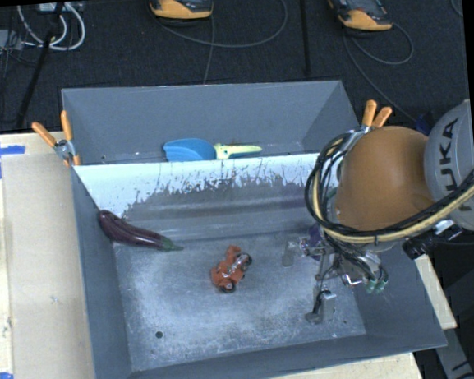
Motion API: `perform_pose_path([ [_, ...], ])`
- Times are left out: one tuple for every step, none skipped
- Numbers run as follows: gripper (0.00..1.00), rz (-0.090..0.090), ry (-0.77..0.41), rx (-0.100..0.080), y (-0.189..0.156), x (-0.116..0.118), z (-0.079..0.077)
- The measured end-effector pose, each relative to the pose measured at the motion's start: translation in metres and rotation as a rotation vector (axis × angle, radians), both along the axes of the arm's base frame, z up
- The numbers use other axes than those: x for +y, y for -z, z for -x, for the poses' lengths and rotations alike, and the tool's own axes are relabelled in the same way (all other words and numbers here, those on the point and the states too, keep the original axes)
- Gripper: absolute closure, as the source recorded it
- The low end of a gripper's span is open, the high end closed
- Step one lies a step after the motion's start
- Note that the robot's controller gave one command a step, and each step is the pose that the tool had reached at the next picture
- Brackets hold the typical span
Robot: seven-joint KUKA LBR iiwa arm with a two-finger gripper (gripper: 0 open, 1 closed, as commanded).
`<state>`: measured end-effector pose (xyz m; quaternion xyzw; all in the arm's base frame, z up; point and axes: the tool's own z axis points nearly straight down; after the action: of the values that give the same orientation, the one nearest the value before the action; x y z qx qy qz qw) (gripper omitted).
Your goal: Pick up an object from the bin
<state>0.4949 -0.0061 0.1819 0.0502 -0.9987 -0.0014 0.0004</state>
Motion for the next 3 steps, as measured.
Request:
perform_pose_path([
  [0.00, 0.001, -0.085, 0.014, 0.030, -0.004, 0.000],
  [0.00, 0.003, -0.033, -0.015, 0.037, 0.030, -0.031],
  [0.00, 0.001, -0.044, -0.004, 0.085, 0.042, -0.068],
])
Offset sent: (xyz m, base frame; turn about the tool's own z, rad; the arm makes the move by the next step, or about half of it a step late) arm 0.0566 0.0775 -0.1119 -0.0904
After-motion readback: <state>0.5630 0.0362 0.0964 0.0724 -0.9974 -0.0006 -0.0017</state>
